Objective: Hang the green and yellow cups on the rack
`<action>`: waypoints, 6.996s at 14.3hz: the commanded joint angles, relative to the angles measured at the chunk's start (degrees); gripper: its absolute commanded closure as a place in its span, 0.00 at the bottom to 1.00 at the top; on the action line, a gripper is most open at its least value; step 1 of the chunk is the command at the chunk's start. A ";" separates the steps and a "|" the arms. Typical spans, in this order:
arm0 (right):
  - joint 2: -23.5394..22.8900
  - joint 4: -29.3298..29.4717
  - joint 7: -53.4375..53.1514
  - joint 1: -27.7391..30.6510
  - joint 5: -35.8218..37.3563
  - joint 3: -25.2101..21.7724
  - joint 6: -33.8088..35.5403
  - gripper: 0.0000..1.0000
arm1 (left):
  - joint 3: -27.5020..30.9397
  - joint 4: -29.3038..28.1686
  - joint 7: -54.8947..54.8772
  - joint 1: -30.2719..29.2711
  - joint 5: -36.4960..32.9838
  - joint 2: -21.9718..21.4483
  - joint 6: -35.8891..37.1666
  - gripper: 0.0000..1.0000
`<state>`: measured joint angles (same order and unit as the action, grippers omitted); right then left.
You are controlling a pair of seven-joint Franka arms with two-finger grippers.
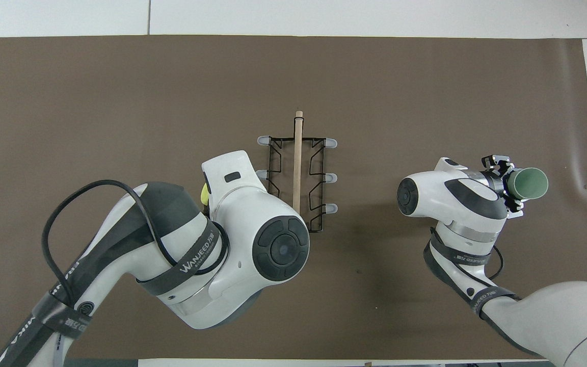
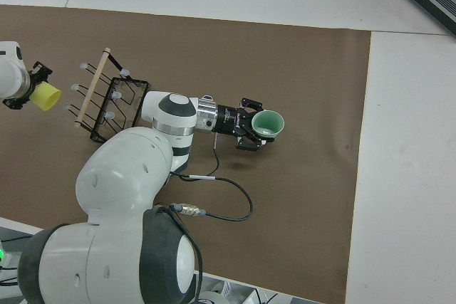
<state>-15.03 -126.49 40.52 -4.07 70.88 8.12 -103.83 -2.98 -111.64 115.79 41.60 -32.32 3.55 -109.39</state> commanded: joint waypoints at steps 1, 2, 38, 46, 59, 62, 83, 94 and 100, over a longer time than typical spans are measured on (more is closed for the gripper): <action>2.19 1.76 0.44 2.74 0.31 0.41 -0.14 1.00 | 0.87 0.10 3.20 2.25 -4.41 1.45 1.89 1.00; 3.85 2.03 0.09 5.28 -1.78 0.50 -1.97 1.00 | 0.87 0.19 4.18 3.12 -5.20 1.98 2.07 1.00; 20.65 8.47 28.20 19.46 -133.16 4.63 2.25 1.00 | 1.14 3.70 -101.32 -37.55 30.82 -6.45 0.40 0.00; 21.63 -5.16 47.41 7.25 -164.55 4.71 -12.08 1.00 | 1.40 18.72 -109.36 -41.34 34.51 -4.96 18.22 0.00; 17.06 -16.51 79.34 -0.49 -188.28 4.63 -11.39 1.00 | 1.05 18.74 -112.88 -41.69 34.78 -5.57 25.28 0.00; 16.97 -16.86 79.71 -1.29 -188.57 4.63 -11.83 1.00 | 1.05 18.47 -112.80 -41.34 34.16 -5.66 24.93 0.00; 12.39 -19.41 87.98 -1.12 -190.76 4.63 -9.72 0.00 | 0.87 17.68 -112.28 -41.25 31.35 -5.84 18.77 0.00; 12.85 -8.98 74.28 29.18 -147.31 4.28 5.91 0.00 | 0.87 17.68 -112.45 -41.60 31.35 -5.84 19.83 0.00; 9.58 12.72 56.02 35.27 -114.61 4.28 8.03 0.00 | 0.87 17.68 -112.36 -41.69 31.35 -5.93 19.83 0.00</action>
<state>-3.81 -121.68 104.33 31.31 -52.34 11.64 -96.66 -1.77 -92.23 3.45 0.46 -0.07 -0.82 -89.16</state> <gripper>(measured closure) 0.000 0.000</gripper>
